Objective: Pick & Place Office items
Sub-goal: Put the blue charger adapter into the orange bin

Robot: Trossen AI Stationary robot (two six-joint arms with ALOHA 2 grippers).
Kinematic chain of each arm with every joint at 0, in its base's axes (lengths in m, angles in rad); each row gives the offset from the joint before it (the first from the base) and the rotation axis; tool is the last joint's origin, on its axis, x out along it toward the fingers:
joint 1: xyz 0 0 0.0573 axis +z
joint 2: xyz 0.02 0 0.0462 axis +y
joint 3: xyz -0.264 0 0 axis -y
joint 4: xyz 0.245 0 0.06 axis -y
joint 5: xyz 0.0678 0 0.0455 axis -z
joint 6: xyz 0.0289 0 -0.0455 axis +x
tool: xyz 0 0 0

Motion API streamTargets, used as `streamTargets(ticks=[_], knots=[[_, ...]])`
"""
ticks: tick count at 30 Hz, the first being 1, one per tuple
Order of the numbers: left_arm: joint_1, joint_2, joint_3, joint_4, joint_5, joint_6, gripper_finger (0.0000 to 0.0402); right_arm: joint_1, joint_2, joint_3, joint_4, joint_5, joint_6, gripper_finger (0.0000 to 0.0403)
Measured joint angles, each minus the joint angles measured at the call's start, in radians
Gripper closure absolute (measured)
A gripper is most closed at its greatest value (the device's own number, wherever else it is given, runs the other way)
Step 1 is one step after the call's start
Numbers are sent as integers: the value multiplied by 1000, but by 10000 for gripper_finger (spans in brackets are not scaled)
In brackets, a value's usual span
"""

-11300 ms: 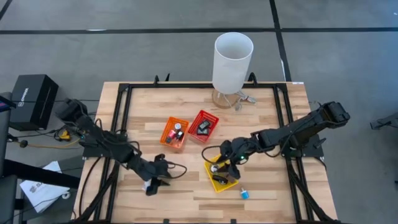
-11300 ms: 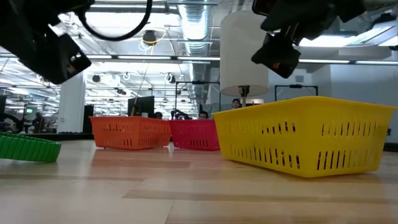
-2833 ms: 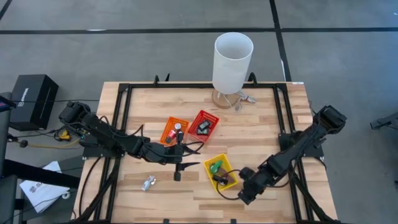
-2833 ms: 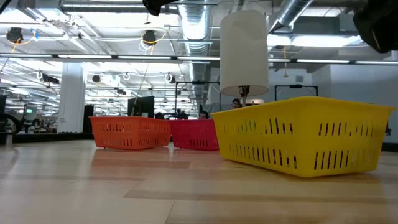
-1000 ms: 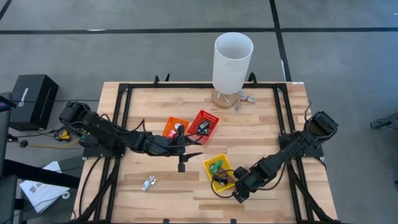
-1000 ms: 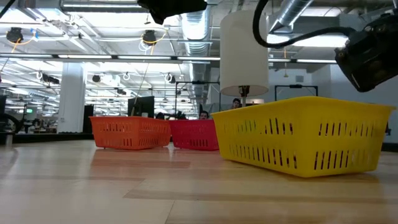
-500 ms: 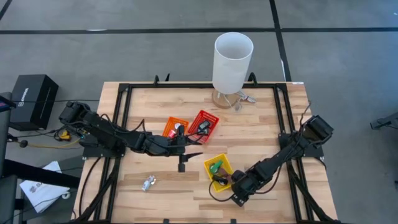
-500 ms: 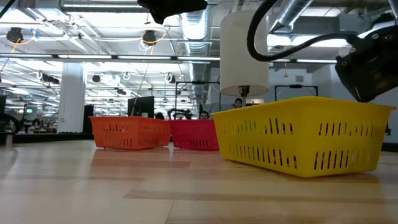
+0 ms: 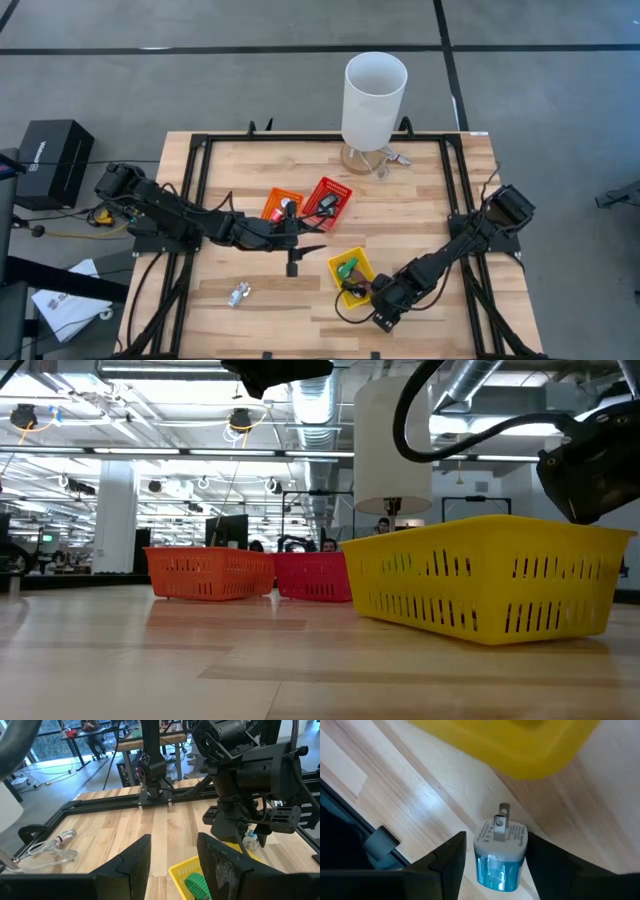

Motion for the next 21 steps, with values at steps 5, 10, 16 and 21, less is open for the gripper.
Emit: streamTargets(ticks=[5, 10, 16, 21], knots=[[0, 0, 0, 0, 0, 0, 247, -1, 0, 0, 0, -28, -33, 213], [0, 0, 0, -1, 0, 0, 247, 3, 1, -1, -7, -39, -33, 234], [0, 0, 0, -1, 0, 0, 247, 4, 0, -1, -13, -50, -36, 272], [0, 0, 0, -1, 0, 0, 247, -7, -3, 0, -14, -58, -49, 257]])
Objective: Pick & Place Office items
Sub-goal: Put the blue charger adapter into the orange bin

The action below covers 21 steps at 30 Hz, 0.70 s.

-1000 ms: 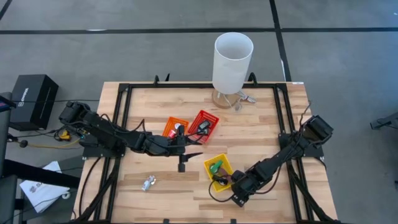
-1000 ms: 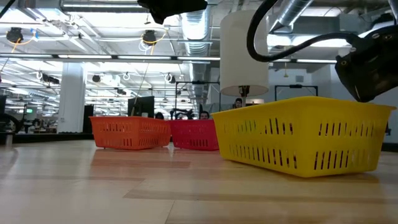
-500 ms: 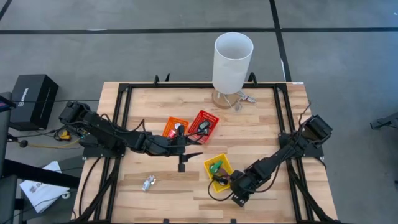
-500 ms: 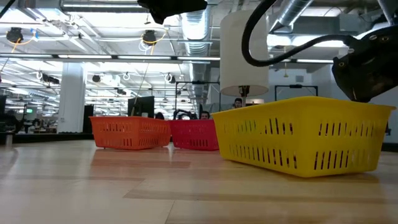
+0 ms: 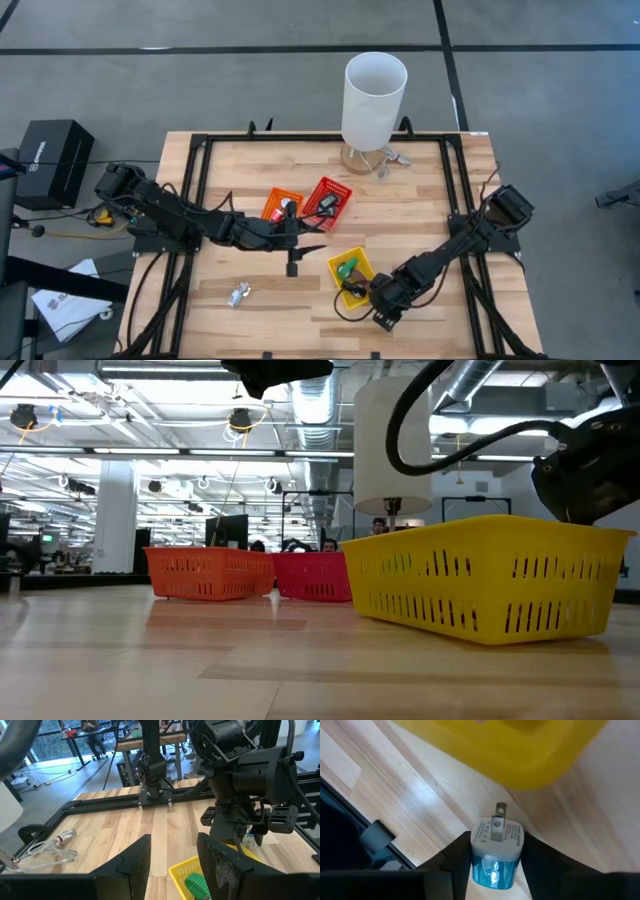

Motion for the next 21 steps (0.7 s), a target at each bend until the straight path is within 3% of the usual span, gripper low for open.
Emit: streamTargets(ticks=[6, 12, 21], knots=[[0, 0, 0, 0, 0, 0, 247, -12, -34, 32, -4, 13, -116, 276], [0, 0, 0, 3, 0, 0, 247, -39, -141, 81, -6, 23, -231, 270], [0, 0, 0, 16, 0, 0, 247, -103, -369, 148, -2, 244, -535, 277]])
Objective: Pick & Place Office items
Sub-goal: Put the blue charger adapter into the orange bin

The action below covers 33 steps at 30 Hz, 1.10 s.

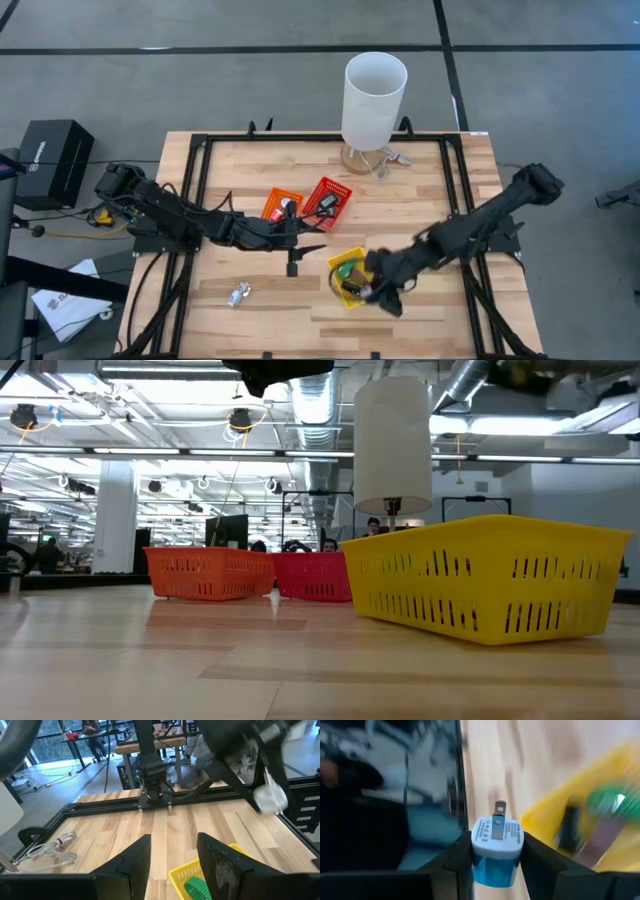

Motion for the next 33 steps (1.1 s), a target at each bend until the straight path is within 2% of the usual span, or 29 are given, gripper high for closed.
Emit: streamTargets(ticks=[8, 12, 18, 25, 33], knots=[[0, 0, 0, 16, 0, 0, 247, -76, -169, 0, -14, 267, -345, 261], [0, 0, 0, 24, 0, 0, 247, -124, -187, 0, -9, 336, -450, 272], [0, 0, 0, 30, 0, -1, 247, -198, -147, 0, 23, 358, -529, 269], [0, 13, 2, 32, 0, -56, 244, -212, -12, 0, 128, 356, -628, 272], [6, 95, 2, 30, -17, -124, 184, -212, -7, -1, 163, 356, -655, 267]])
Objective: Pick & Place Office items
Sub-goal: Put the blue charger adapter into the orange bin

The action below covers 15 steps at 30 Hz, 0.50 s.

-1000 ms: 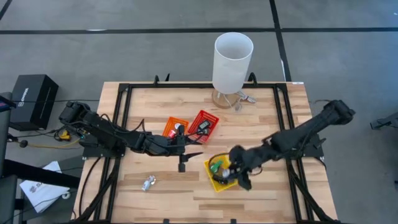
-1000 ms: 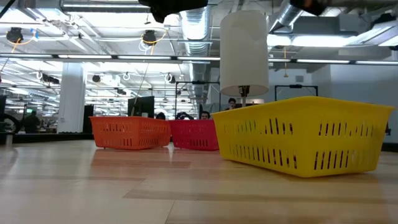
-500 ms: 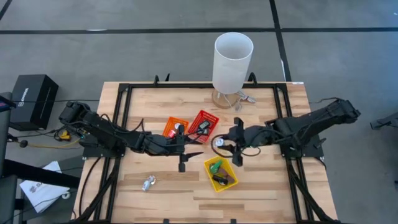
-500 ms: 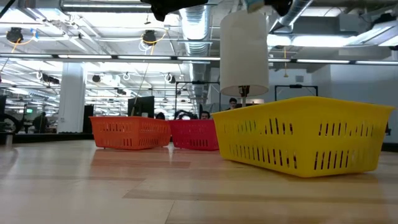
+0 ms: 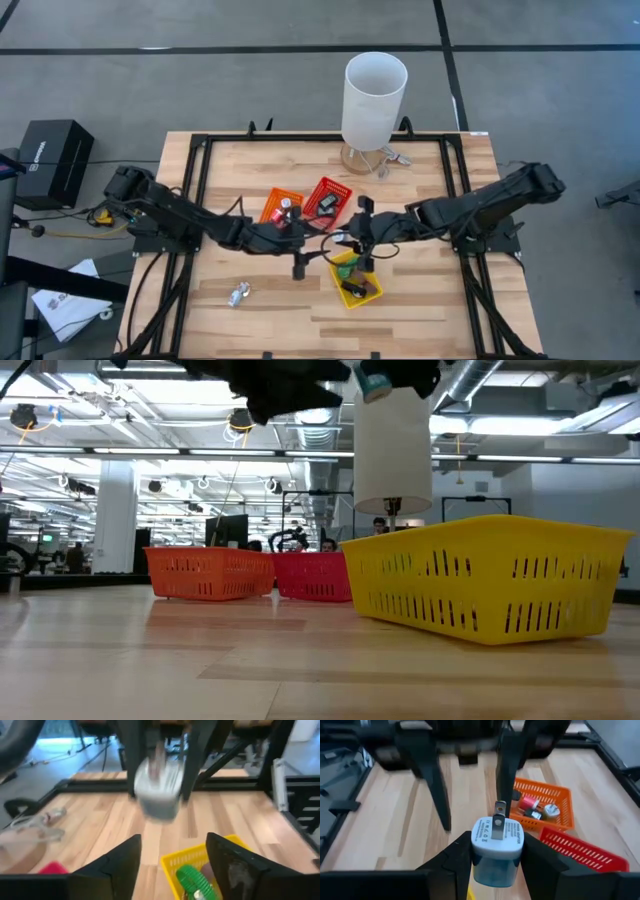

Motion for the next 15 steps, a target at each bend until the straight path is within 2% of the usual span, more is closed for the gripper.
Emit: streamTargets(ticks=[3, 7, 11, 15], knots=[[10, 28, -1, 28, -39, -6, 157, 0, -14, 1, 50, -2, -2, 268], [25, 36, -1, 107, -41, -6, 134, 0, -14, 0, 82, -36, -32, 269], [27, 17, -2, 117, -30, 5, 132, 0, -15, 1, 95, -50, -33, 265], [27, 4, -2, 141, 25, 31, 140, -2, -16, 2, 138, -53, -41, 265]])
